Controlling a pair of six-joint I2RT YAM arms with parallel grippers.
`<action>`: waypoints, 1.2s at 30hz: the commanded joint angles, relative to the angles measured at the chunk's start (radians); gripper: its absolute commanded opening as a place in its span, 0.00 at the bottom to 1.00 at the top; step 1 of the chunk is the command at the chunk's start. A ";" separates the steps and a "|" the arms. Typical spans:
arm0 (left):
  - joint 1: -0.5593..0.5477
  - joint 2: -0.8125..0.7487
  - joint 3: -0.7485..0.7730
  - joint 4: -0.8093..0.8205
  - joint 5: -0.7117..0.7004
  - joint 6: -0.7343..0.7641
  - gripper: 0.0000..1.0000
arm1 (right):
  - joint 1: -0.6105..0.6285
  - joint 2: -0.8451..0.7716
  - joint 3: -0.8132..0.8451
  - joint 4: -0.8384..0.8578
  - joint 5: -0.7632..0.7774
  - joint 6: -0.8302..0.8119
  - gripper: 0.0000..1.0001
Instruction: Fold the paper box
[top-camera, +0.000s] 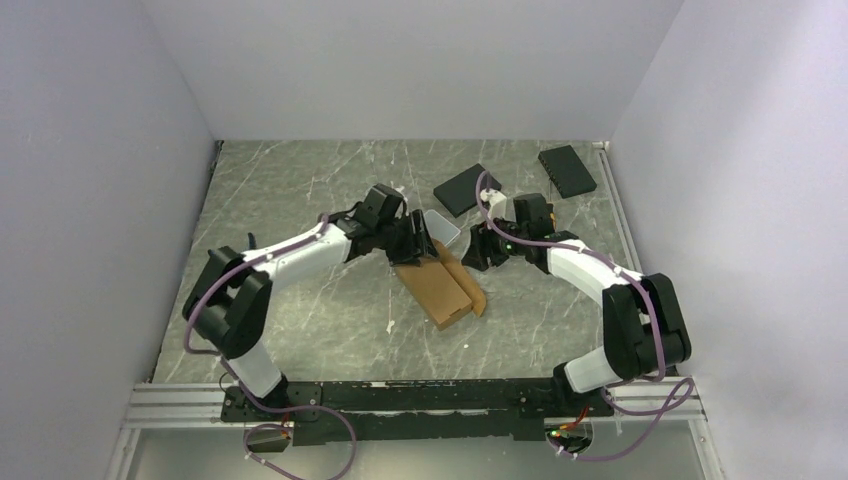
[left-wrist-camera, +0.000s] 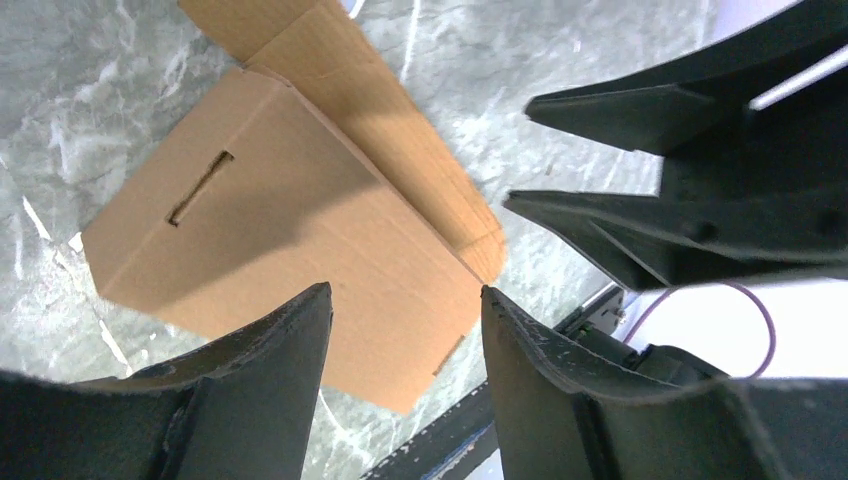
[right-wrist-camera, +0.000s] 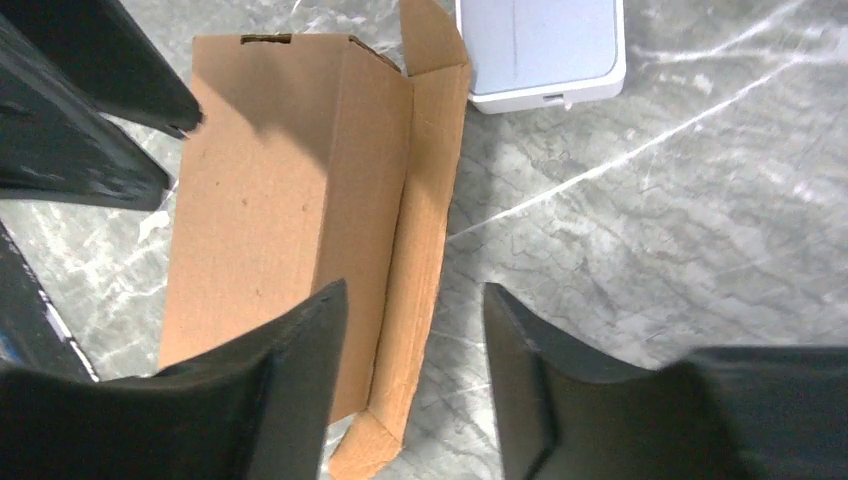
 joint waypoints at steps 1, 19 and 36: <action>-0.003 -0.168 -0.020 -0.008 -0.045 0.030 0.61 | 0.009 -0.031 0.037 -0.043 -0.029 -0.183 0.50; -0.002 -0.394 -0.497 0.134 -0.143 -0.131 0.37 | 0.173 0.145 0.116 -0.193 0.049 -0.278 0.02; 0.086 -0.281 -0.376 -0.096 -0.278 -0.005 0.36 | 0.259 0.189 0.150 -0.172 0.021 -0.163 0.04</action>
